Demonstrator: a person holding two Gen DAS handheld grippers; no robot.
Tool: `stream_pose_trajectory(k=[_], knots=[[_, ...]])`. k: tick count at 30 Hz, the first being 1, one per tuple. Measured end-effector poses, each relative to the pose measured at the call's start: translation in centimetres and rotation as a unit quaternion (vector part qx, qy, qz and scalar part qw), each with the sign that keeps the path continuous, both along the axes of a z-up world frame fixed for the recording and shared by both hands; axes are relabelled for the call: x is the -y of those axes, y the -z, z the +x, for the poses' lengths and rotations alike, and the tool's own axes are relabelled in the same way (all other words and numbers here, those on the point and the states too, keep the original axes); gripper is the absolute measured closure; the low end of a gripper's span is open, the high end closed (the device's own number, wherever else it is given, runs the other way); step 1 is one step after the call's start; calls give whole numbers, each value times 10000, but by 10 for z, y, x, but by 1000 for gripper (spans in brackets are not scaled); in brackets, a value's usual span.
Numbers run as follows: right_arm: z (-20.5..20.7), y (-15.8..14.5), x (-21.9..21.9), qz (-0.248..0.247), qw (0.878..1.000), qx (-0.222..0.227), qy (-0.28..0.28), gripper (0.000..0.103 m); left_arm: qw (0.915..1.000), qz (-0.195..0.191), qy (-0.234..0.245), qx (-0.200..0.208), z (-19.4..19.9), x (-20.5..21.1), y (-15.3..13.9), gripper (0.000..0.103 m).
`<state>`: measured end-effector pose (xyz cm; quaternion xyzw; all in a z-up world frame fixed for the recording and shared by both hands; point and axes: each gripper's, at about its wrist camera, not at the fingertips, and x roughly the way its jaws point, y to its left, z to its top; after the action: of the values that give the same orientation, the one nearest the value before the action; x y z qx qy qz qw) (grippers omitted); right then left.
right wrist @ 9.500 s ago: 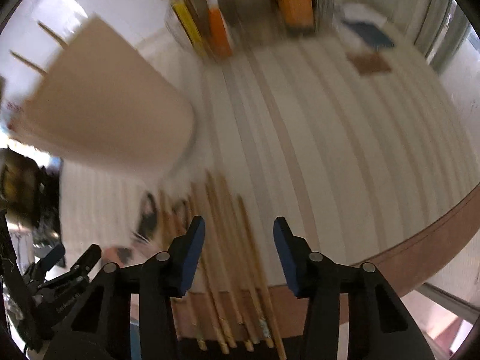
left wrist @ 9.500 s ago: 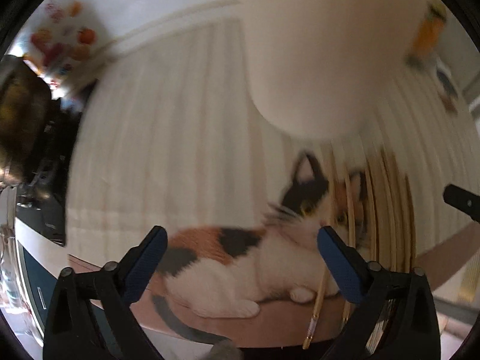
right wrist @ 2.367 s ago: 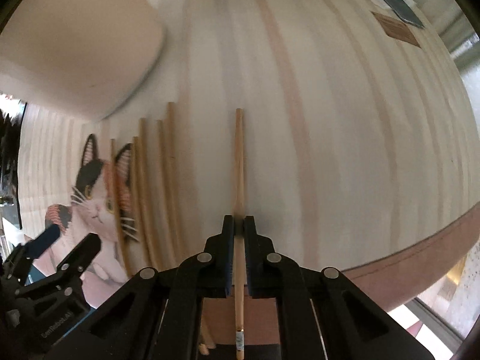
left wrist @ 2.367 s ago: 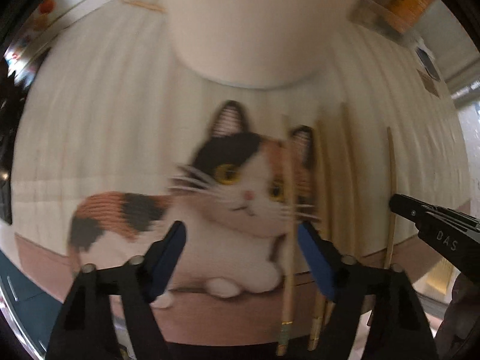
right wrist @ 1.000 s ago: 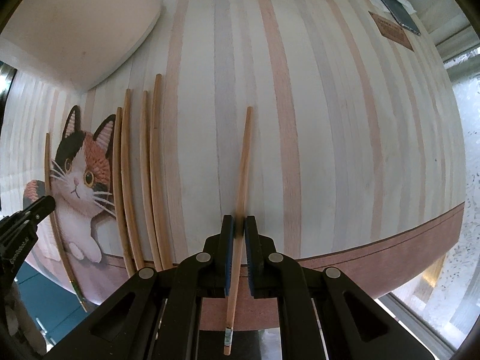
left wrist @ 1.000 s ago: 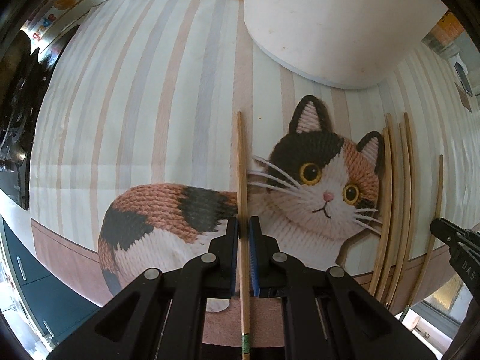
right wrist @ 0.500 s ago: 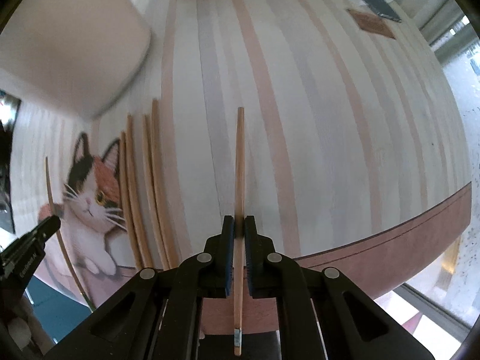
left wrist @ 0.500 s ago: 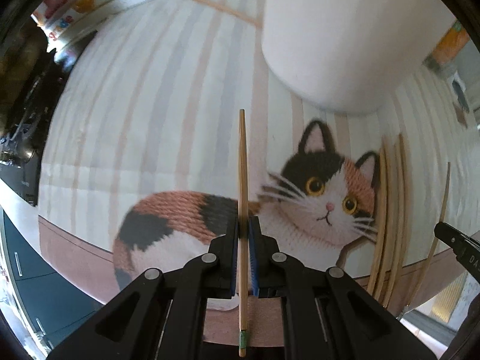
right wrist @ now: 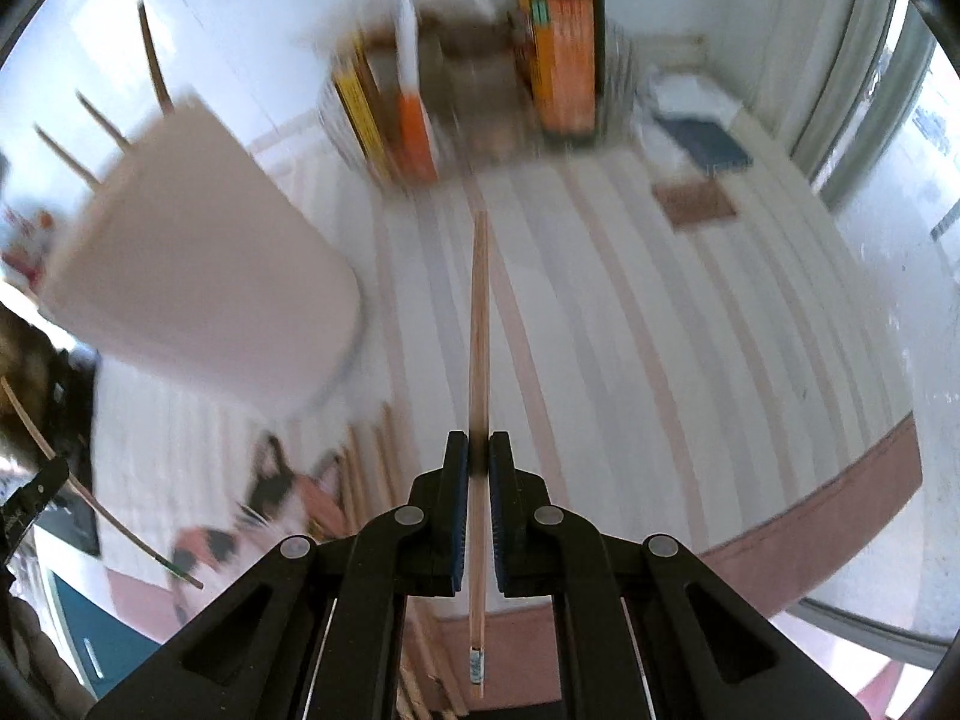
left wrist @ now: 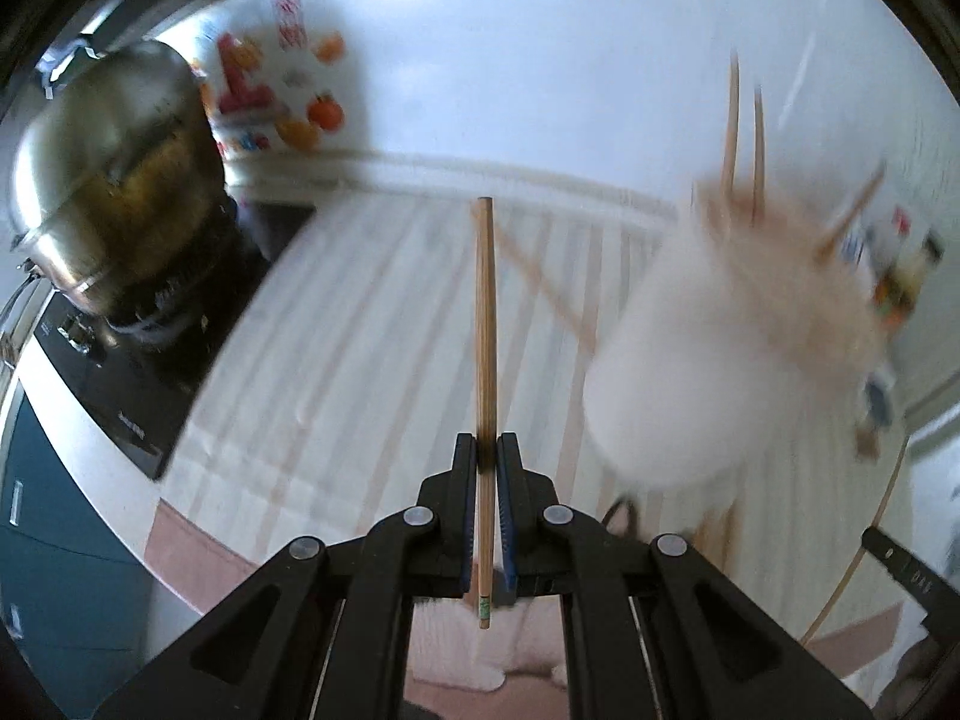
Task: Organize utensils
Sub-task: 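Lift the left gripper's chopstick toward the cream holder while the right gripper carries its chopstick there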
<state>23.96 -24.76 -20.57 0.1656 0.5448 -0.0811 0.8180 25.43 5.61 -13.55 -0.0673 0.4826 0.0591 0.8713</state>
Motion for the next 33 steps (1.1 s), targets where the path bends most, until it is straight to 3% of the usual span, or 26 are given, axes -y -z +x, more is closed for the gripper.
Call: stream_pose_trajectory(k=[5, 11, 15, 20, 27, 33], knots=[[13, -53, 10, 285, 9966, 751, 200, 96, 9943, -552, -180, 896, 5, -15, -69, 99], [40, -127, 22, 839, 9805, 1725, 420, 96, 9754, -1301, -85, 1776, 16, -13, -143, 99], [66, -163, 23, 1026, 9684, 2217, 498, 96, 9644, -1573, 77, 2125, 33, 0, -170, 99], [98, -184, 17, 1093, 9570, 2610, 641, 96, 9592, -1638, 144, 2301, 65, 17, -170, 99], [139, -179, -3, 857, 9473, 2978, 816, 96, 9692, -1081, 376, 2180, 104, 46, -141, 99], [162, -148, -14, 752, 9526, 2845, 776, 96, 9789, -982, 325, 1759, 126, 46, -108, 98]])
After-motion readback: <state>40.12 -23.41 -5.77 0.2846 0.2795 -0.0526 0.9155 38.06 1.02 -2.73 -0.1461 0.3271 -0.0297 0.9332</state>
